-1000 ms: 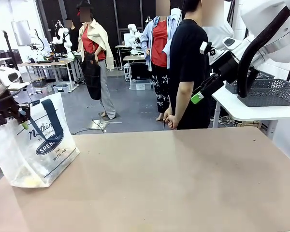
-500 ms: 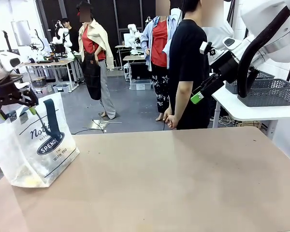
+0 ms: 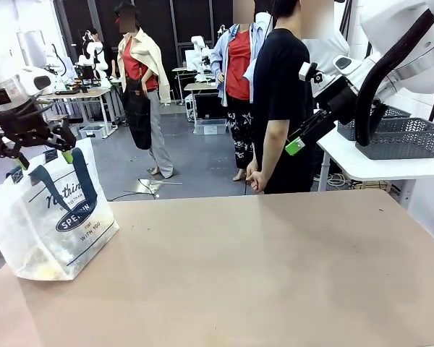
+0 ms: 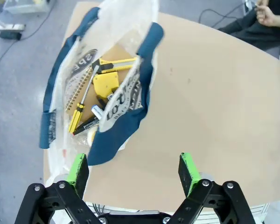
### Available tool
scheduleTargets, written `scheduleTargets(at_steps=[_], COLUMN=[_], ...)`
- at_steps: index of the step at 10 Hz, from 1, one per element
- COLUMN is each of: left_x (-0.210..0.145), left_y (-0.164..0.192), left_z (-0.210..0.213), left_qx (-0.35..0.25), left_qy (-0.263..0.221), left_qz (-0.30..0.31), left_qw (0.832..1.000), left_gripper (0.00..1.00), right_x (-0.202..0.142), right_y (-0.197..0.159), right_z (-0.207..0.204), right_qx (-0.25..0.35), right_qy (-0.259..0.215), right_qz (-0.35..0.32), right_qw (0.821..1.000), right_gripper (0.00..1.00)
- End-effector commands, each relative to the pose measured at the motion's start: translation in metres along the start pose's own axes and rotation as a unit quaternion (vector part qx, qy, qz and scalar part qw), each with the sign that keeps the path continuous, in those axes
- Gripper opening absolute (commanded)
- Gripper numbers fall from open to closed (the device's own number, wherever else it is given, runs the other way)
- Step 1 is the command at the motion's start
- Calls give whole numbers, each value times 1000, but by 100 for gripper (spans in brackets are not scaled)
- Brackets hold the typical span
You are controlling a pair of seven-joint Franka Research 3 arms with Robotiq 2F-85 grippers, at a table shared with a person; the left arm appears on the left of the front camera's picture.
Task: Transfer purchased items from the store into the shopping bag.
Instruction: Move the Reusable shopping bag to the right side of the table.
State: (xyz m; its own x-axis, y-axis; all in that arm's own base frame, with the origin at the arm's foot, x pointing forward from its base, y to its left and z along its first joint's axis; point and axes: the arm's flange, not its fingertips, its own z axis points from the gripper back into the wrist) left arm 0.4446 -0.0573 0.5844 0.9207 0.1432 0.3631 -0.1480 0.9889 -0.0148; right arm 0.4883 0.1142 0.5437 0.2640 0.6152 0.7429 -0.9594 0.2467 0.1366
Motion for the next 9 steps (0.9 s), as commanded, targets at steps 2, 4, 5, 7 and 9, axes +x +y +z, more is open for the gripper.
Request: scheduleTargets(at_steps=[2, 4, 5, 7, 9], left_x=[1, 1, 1, 9, 23], left_y=[7, 7, 7, -11, -30], left_z=[0, 0, 0, 9, -2], left_qx=[3, 3, 3, -30, -103], left_qy=[-3, -3, -3, 40, 108], left_qz=[15, 15, 15, -46, -130], left_qw=[1000, 1000, 1000, 998, 980], left_gripper=[100, 100, 100, 100, 100], right_x=[-3, -3, -3, -3, -3], right_y=[3, 3, 3, 3, 3], right_z=[-2, -2, -2, -2, -2], right_qx=[3, 3, 3, 3, 3], right_qy=[-4, -4, -4, -4, -4], right_qz=[-1, -1, -1, -1, -1], right_qw=[1000, 1000, 1000, 1000, 1000], right_gripper=[100, 100, 100, 100, 100])
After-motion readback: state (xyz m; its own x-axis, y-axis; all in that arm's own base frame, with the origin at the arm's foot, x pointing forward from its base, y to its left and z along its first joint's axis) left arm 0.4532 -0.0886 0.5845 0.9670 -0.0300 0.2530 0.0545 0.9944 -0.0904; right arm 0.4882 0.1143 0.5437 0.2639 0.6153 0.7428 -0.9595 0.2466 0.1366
